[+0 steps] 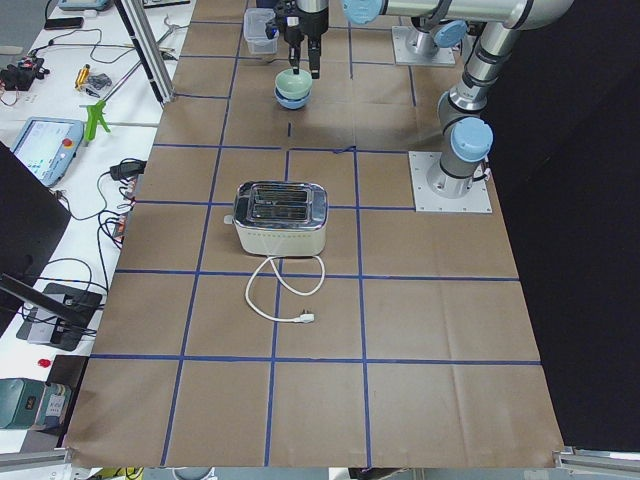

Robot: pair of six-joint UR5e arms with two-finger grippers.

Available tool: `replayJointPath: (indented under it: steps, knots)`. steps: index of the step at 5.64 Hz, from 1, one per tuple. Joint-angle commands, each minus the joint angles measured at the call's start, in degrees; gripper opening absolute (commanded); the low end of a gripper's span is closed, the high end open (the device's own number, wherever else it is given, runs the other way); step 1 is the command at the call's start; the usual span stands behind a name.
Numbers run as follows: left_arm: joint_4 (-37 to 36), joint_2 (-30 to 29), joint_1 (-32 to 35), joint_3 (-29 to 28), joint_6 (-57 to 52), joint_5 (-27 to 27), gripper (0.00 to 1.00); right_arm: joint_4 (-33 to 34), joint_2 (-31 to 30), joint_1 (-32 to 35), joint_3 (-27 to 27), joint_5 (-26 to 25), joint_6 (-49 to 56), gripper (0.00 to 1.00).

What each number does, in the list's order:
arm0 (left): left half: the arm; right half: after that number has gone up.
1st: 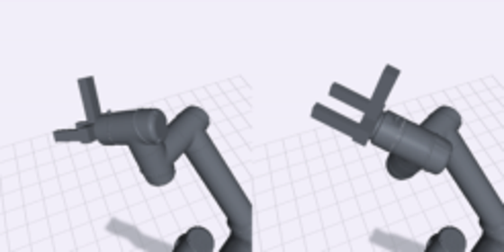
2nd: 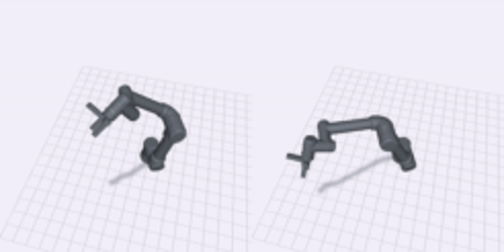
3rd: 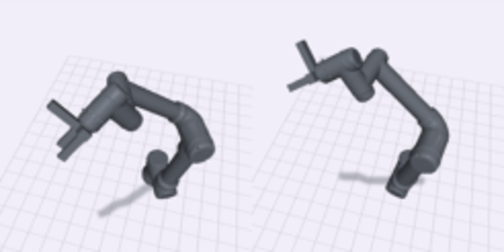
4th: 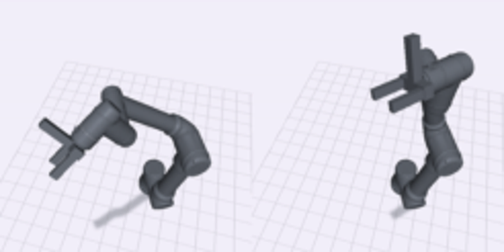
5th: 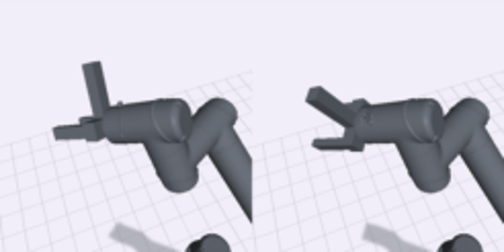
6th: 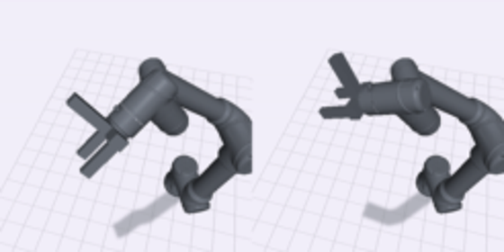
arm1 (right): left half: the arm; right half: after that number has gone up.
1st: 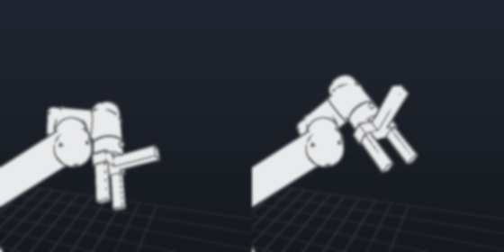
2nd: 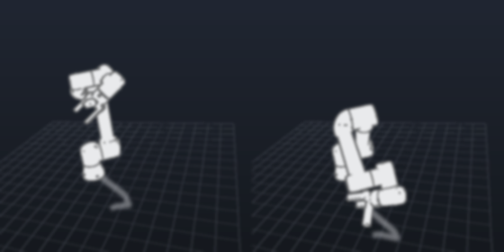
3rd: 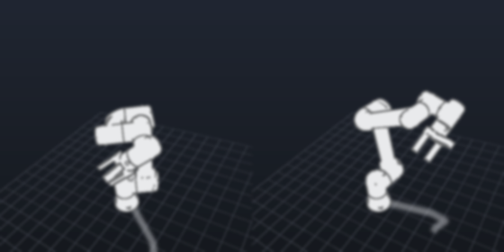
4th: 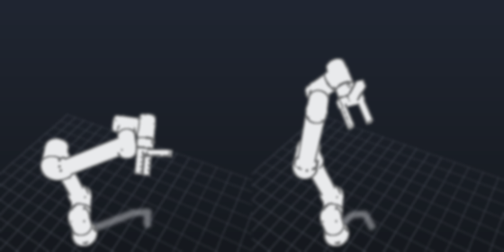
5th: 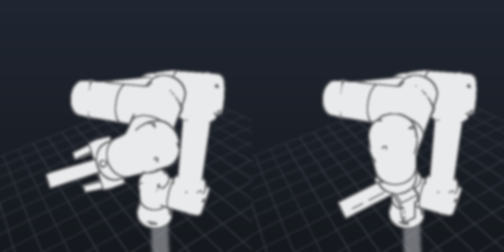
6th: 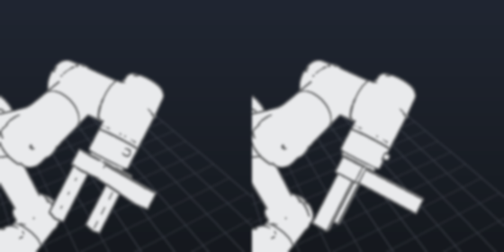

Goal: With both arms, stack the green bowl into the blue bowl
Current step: 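Open the right gripper and lift it off the stacked bowls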

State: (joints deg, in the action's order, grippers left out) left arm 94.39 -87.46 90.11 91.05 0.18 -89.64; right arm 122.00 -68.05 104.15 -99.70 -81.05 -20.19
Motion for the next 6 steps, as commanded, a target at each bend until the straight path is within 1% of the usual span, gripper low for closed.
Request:
replayJointPath:
  steps: [1, 2, 3, 4, 5, 6]
  knots:
    - [-0.1, -0.5, 0.0, 0.0, 0.0, 0.0, 0.98, 0.0, 0.4, -0.2, 0.6, 0.1, -0.1, 1.00]
    - [-0.1, -0.4, 0.0, 0.0, 0.0, 0.0, 0.98, -0.2, -0.1, -0.8, 2.3, 0.0, 0.1, 1.00]
    - [-0.1, -0.4, 0.0, 0.0, 0.0, 0.0, 0.98, -2.4, -0.7, -1.1, 5.6, -0.1, -0.2, 1.00]
    - [0.0, -0.4, 0.0, 0.0, 0.0, 0.0, 0.98, -10.4, -2.1, -2.1, 9.3, -0.2, -0.1, 1.00]
    - [0.0, -0.4, 0.0, 0.0, 0.0, 0.0, 0.98, -19.1, -5.0, -3.1, 12.5, -0.2, 0.1, 1.00]
    - [0.0, -0.5, 0.0, 0.0, 0.0, 0.0, 0.98, -26.9, -9.3, -4.2, 13.3, -2.8, 1.3, 1.00]
